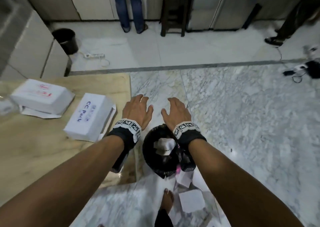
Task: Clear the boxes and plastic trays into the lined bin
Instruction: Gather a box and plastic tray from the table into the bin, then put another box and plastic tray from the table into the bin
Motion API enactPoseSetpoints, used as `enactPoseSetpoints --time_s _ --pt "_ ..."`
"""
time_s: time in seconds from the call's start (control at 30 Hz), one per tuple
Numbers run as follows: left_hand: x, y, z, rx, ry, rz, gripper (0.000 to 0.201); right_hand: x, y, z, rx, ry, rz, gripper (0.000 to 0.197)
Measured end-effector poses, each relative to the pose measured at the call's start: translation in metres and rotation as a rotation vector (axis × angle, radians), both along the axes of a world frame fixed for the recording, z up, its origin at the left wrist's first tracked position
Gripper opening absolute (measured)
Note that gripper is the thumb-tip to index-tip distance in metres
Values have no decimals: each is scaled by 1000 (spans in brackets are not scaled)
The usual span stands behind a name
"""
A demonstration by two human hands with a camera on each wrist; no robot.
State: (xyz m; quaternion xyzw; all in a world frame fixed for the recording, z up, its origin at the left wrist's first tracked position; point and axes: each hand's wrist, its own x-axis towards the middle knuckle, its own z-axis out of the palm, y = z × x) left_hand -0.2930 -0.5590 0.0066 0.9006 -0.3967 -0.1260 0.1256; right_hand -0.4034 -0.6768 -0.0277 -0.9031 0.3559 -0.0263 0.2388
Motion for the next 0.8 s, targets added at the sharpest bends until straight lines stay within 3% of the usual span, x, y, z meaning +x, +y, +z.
enactPoseSetpoints --time_s 0.2,0.37,0.6,0.8 --pt "59 137 75 -83 -98 119 51 65 106 84 -93 -78 60 59" --pt "103 244 97 -91 -140 228 49 121 195 115 -87 -130 88 61" --pt "169 322 93 -52 -151 335 51 191 267 111 -69 -130 194 65" --pt "250 342 58 -56 -79 504 48 267 276 72 -21 -24 332 79"
